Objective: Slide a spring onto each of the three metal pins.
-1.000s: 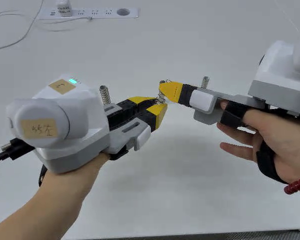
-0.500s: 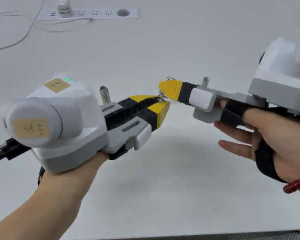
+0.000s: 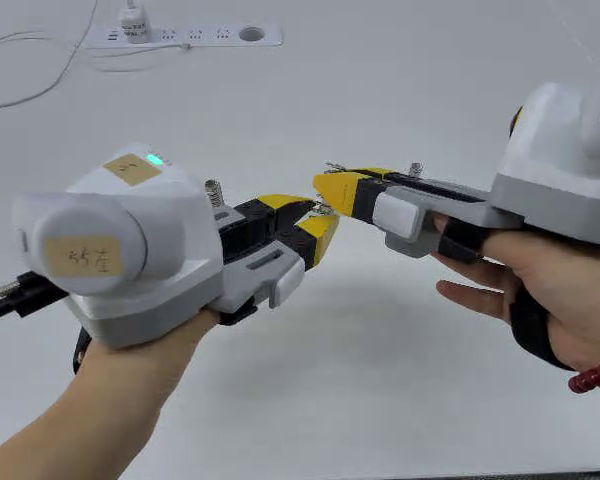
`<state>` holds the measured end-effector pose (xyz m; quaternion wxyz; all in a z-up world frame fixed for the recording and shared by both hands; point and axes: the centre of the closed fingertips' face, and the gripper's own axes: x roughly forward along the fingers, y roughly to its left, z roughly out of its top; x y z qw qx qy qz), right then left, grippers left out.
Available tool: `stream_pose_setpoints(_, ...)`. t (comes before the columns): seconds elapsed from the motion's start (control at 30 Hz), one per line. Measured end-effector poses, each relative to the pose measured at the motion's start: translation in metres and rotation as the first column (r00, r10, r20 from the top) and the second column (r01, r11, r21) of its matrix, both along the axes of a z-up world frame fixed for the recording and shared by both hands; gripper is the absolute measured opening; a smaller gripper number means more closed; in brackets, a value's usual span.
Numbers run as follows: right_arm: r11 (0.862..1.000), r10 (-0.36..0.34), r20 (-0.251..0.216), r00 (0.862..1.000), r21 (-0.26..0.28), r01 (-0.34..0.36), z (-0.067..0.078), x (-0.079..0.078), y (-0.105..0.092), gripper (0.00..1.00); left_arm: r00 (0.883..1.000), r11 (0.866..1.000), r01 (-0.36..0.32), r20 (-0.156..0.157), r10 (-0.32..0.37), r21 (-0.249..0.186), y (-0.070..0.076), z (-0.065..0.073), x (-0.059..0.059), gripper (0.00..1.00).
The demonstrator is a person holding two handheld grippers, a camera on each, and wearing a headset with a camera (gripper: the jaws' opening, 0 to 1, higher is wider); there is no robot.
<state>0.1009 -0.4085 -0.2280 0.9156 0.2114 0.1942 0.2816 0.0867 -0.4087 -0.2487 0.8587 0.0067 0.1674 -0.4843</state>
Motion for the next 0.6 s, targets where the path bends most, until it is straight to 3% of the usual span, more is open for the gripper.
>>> stream_pose_setpoints(0.27, 0.997, 0.007, 0.060, 0.998, -0.080, -0.003, 0.003, 0.011, -0.004, 0.11, 1.000, 0.999, 0.003, -0.017, -0.002, 0.047, 0.004, -0.008, -0.002, 0.30)
stream_pose_setpoints(0.6, 0.990, -0.020, 0.109, 0.994, -0.139, 0.035, 0.005, 0.035, -0.017, 0.11, 1.000, 0.994, -0.002, 0.015, 0.001, 0.108, 0.011, -0.017, -0.004, 0.47)
